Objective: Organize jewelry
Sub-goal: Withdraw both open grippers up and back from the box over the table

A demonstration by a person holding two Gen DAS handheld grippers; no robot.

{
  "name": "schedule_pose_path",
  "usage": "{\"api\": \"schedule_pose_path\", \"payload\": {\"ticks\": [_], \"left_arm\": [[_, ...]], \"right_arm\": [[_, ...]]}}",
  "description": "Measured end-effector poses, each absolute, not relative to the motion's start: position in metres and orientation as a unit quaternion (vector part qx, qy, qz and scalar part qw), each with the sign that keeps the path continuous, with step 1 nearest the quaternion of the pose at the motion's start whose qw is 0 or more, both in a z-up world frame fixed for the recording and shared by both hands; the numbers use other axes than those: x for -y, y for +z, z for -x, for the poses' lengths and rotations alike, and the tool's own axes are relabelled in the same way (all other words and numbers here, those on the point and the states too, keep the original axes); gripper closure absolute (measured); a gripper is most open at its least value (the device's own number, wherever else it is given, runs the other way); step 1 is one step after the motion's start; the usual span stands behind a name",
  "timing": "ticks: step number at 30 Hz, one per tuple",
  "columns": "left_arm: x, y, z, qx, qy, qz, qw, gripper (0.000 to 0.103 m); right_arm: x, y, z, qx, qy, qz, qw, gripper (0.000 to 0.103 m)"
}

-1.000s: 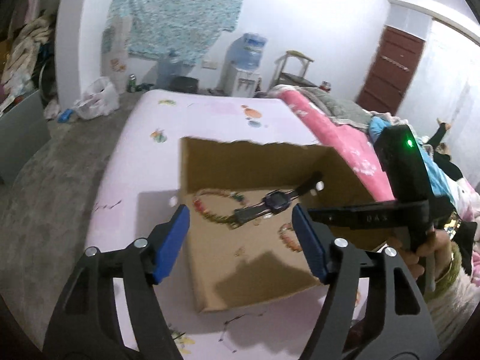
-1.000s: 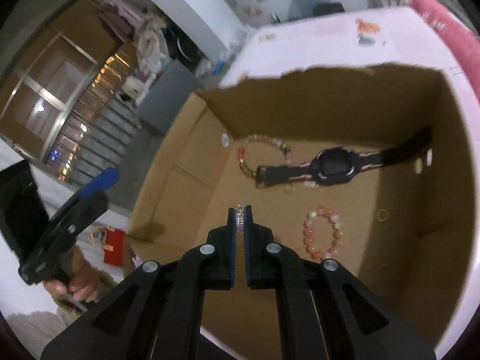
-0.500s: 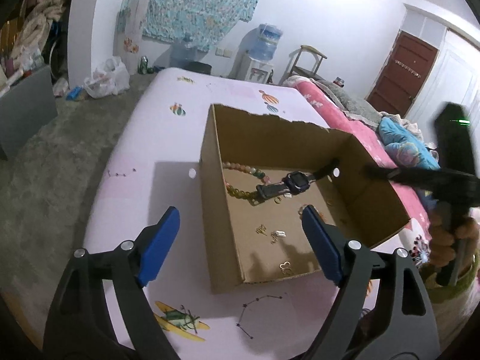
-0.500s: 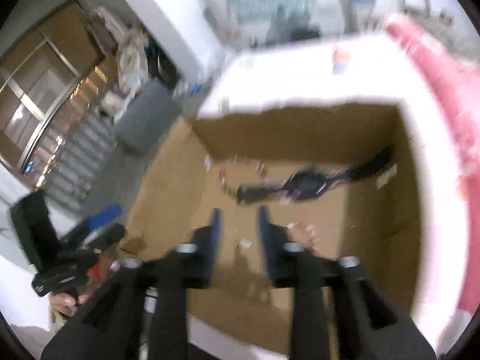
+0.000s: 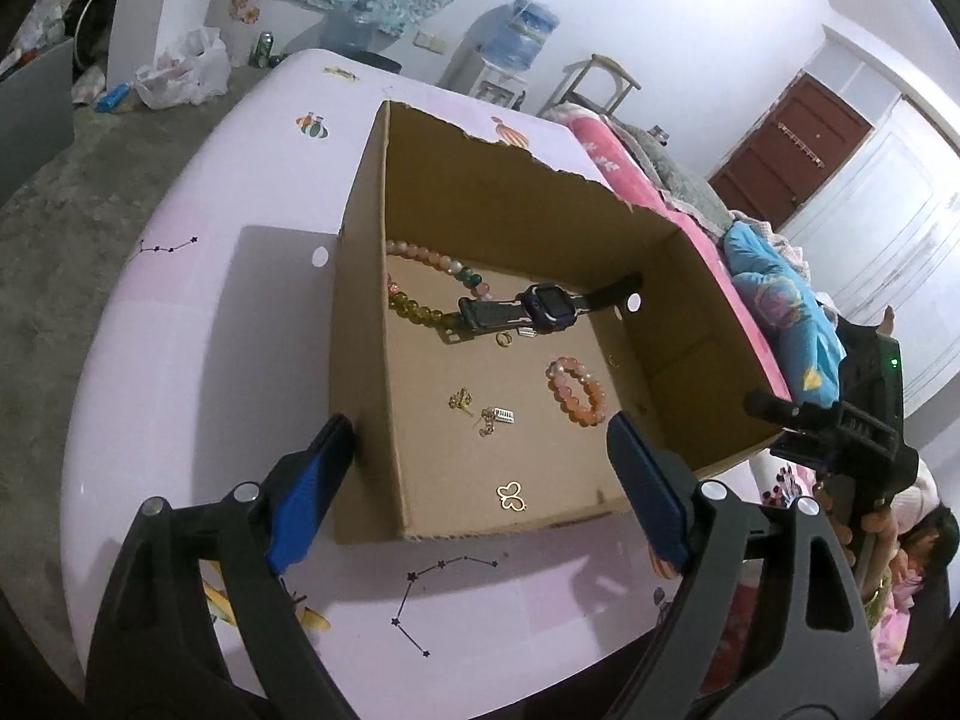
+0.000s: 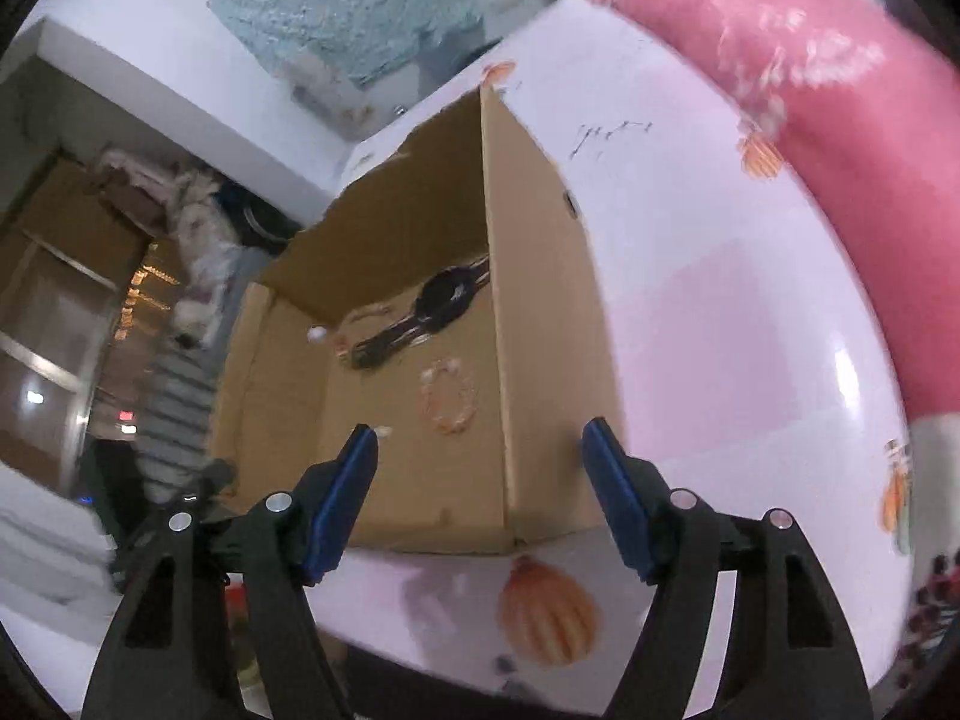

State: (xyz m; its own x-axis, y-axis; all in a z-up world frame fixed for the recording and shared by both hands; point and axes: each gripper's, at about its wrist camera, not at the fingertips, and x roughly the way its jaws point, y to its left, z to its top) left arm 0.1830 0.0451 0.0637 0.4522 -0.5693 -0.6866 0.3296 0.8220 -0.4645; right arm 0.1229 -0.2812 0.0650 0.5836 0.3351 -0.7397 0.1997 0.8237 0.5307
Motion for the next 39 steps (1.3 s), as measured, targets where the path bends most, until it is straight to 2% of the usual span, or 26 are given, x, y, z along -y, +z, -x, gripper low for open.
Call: {"api": "schedule_pose_path", "payload": {"ticks": [12,32,39], "left_arm": [[-0.051,0.077,-0.138,-0.444,-0.261,0.128,0.847,0.021],[-0.048,0.076,-0.101,-0.429,-0.247,0.102,0.863,0.021],[-0.053,0.092,-0.071,-0.381,-0.214,0.084,0.896,0.013]], "right_arm": [[0.264,0.076,-0.092,-0.459,0.026,-0.230,0.858,0.033],[0.274,0.070,-0.055,-0.430,0.034,-0.266,0.862,0.033],[0.277,0.083,-0.020,-0.389,-0.022,-0.249,0.887,0.031]]}}
